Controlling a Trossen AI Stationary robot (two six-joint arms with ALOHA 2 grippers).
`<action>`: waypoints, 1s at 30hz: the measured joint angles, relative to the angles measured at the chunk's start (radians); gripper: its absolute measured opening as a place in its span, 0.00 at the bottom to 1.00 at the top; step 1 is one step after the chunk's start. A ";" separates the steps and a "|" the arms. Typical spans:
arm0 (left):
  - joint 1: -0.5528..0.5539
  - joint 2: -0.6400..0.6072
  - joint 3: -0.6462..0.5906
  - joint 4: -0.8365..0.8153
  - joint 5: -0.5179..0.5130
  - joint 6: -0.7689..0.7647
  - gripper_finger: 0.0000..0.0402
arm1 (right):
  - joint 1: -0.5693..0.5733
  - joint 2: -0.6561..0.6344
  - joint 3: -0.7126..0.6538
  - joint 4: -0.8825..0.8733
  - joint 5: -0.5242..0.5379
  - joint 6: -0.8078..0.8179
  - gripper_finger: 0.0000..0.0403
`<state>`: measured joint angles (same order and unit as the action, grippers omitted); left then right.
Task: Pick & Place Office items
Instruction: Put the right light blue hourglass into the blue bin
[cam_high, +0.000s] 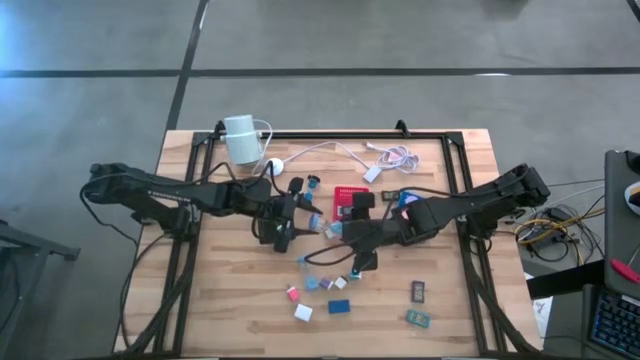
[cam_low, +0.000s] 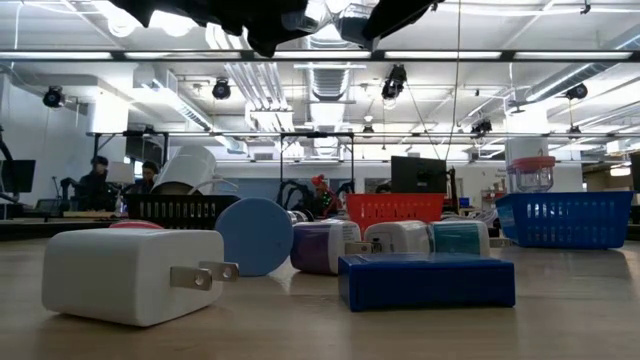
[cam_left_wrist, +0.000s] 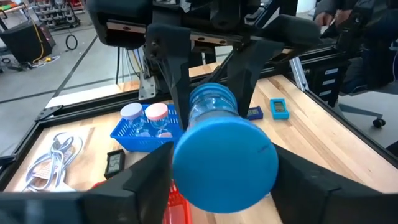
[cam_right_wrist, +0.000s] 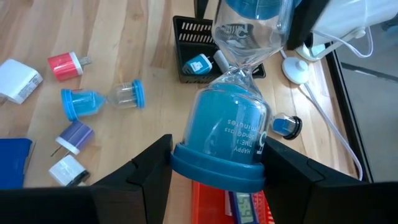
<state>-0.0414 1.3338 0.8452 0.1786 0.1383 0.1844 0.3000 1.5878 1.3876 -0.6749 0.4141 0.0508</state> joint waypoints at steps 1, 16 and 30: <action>0.000 0.000 0.000 0.001 0.000 0.000 0.65 | 0.000 0.000 0.000 0.000 0.000 -0.002 0.48; 0.000 0.000 0.000 0.005 0.019 0.007 0.50 | -0.001 0.000 0.000 0.003 0.000 -0.002 0.48; 0.000 -0.022 -0.005 0.008 0.030 0.021 0.50 | -0.004 -0.007 0.000 0.017 0.003 -0.010 0.58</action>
<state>-0.0414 1.3115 0.8402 0.1869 0.1685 0.2054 0.2962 1.5804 1.3877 -0.6580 0.4175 0.0406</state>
